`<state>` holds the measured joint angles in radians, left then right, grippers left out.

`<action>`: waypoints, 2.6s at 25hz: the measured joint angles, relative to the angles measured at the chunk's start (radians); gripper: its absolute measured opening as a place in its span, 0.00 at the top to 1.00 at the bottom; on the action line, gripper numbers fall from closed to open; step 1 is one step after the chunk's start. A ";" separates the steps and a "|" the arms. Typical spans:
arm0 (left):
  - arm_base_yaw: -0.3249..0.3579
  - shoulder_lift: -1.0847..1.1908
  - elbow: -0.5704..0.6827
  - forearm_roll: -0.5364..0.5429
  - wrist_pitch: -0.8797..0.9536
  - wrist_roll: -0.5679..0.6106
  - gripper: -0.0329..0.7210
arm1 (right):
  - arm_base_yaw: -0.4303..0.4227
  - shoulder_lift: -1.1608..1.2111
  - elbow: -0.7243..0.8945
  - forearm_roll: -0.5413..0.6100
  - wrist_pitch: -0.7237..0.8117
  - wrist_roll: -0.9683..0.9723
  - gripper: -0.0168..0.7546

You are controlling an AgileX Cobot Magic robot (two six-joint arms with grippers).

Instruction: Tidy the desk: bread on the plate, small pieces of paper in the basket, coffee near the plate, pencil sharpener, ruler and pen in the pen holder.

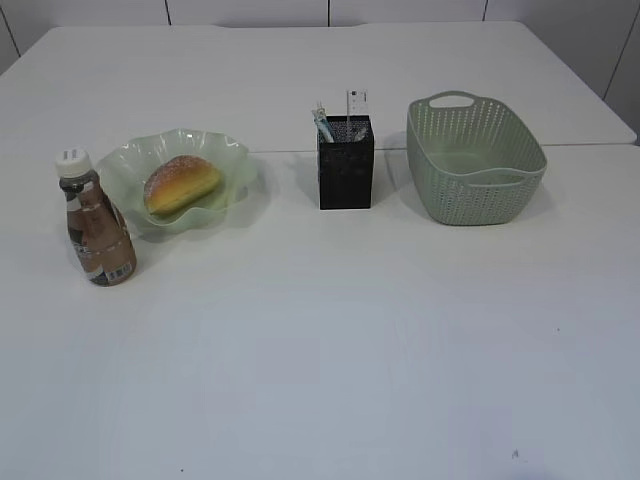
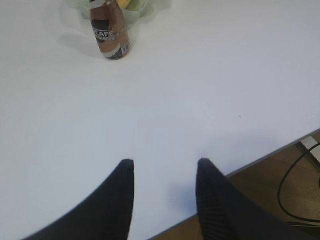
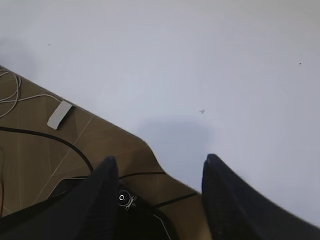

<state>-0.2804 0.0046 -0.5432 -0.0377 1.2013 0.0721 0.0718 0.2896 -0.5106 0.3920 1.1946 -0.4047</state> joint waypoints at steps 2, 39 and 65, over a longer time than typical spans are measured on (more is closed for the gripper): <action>0.000 0.000 0.006 -0.004 -0.020 0.000 0.57 | 0.000 -0.014 0.002 0.000 -0.003 0.000 0.43; 0.000 0.000 0.034 0.038 -0.080 0.007 0.35 | 0.000 -0.307 0.018 -0.404 -0.042 0.425 0.43; 0.252 0.000 0.034 0.038 -0.086 0.007 0.35 | -0.123 -0.307 0.018 -0.372 -0.042 0.425 0.43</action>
<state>-0.0281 0.0046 -0.5089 0.0000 1.1151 0.0794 -0.0517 -0.0177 -0.4922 0.0197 1.1524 0.0208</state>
